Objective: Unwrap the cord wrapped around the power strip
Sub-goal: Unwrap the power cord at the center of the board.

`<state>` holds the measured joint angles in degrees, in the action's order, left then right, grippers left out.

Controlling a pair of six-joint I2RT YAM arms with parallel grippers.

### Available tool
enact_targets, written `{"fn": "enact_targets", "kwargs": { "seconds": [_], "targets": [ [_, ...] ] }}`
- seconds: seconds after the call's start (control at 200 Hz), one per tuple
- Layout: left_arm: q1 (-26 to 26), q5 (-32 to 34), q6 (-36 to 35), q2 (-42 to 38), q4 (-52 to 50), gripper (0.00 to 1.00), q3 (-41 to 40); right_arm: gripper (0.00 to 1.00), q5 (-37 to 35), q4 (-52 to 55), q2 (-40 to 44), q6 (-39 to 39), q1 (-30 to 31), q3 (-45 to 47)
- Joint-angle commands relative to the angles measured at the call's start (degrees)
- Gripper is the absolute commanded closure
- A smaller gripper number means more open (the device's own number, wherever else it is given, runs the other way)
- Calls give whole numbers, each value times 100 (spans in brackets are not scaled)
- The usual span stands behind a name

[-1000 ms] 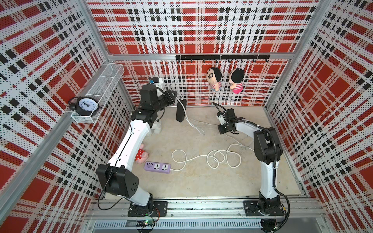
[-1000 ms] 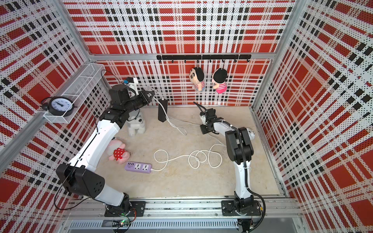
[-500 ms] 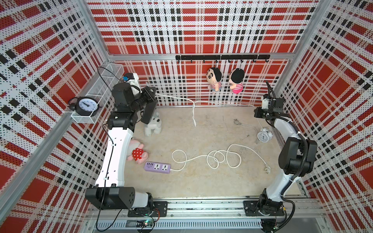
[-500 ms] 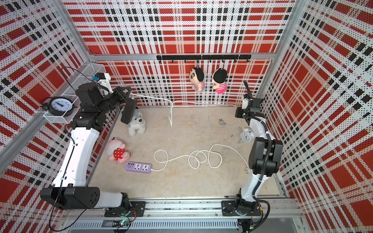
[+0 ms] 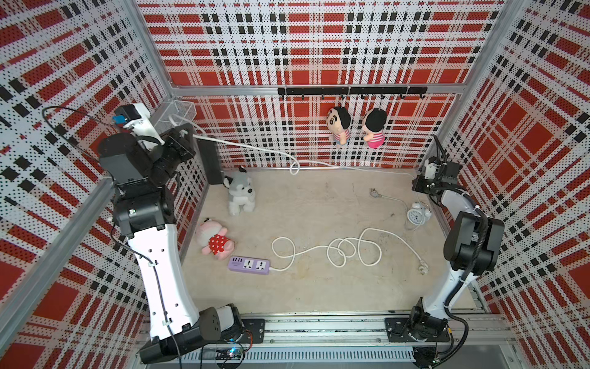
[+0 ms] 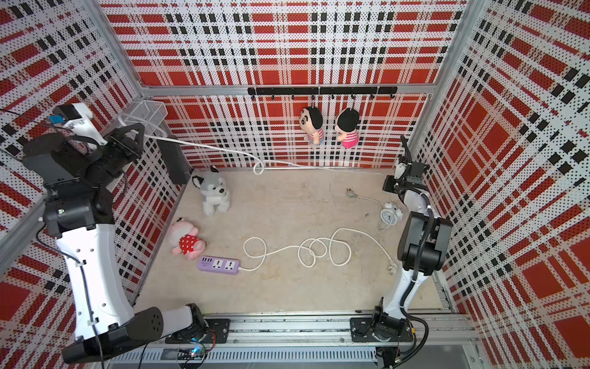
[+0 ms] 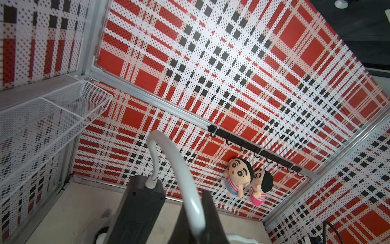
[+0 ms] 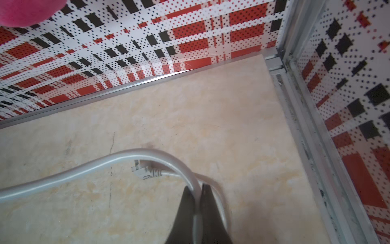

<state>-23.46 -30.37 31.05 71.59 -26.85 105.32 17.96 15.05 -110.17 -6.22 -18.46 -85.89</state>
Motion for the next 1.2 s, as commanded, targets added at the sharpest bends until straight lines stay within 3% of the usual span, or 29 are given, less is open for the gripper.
{"fn": "enact_targets", "kwargs": {
  "seconds": [0.0,0.18,0.381,0.716,0.842,1.057,1.197],
  "targets": [
    [-499,-160,332,-67,919,100,167,100,-657,-139,-125,276,-224,73],
    [-1100,-404,732,-16,1355,100,83,100,-675,-239,-176,326,-465,187],
    [-1220,-45,250,27,851,100,254,100,-745,-228,-277,379,-662,200],
    [-1105,-87,264,-41,866,100,117,100,-643,-89,-219,396,-747,85],
    [-286,271,24,-61,671,100,98,100,-521,-84,-150,368,-646,101],
    [2049,1684,-597,79,342,100,-99,100,-520,213,-141,505,-155,-147],
    [3173,2311,-791,329,367,100,-232,100,-518,347,-186,534,204,-348]
  ]
}}
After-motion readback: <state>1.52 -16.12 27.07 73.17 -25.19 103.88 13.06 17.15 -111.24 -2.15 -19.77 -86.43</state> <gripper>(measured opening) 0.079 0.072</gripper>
